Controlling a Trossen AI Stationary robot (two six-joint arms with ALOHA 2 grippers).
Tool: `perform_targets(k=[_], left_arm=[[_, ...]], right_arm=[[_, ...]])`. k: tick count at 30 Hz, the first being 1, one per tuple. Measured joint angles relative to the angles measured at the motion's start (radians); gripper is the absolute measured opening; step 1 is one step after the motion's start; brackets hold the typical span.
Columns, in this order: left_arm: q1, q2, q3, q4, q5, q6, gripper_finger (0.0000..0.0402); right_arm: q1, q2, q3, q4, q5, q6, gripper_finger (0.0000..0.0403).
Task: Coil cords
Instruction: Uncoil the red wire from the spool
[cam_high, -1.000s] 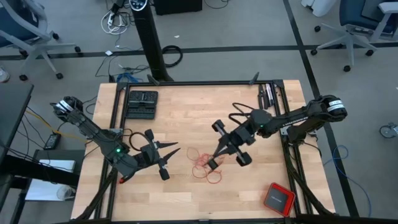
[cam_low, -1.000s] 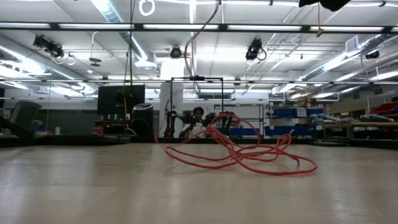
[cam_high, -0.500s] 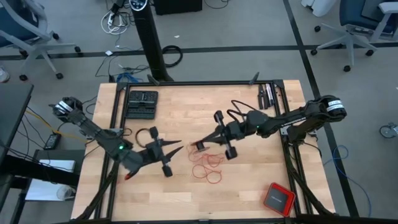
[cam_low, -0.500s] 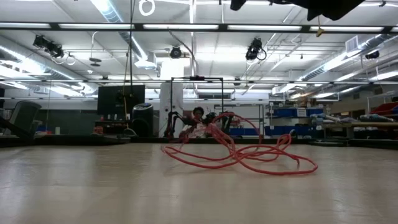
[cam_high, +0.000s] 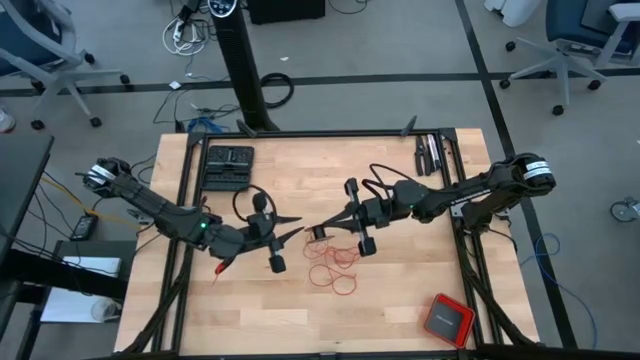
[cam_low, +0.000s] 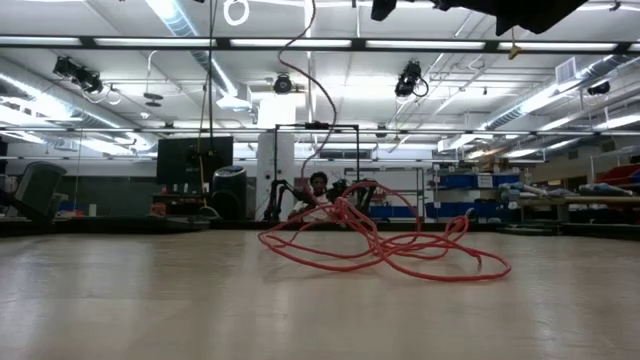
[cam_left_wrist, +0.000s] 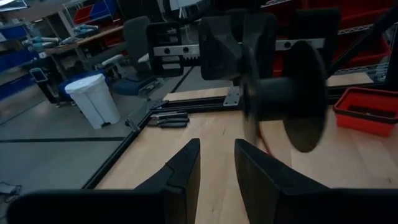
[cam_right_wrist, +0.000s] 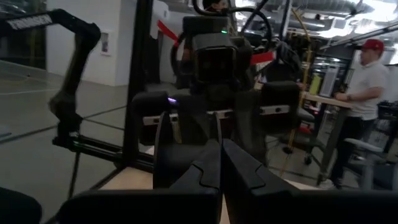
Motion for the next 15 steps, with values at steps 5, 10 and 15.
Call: perform_targets(k=[5, 10, 15], left_arm=[[0.000, 0.000, 0.000, -0.029, 0.000, -0.002, 0.0103], [0.000, 0.000, 0.000, -0.093, 0.005, -0.041, 0.0103], [0.000, 0.000, 0.000, -0.079, 0.029, -0.049, 0.0103]], right_arm=[[0.003, 0.000, 0.000, 0.002, 0.008, -0.009, 0.0000], [0.014, -0.001, 0.000, 0.035, 0.008, -0.018, 0.0000], [0.013, 0.000, 0.000, 0.002, 0.038, -0.019, 0.0000]])
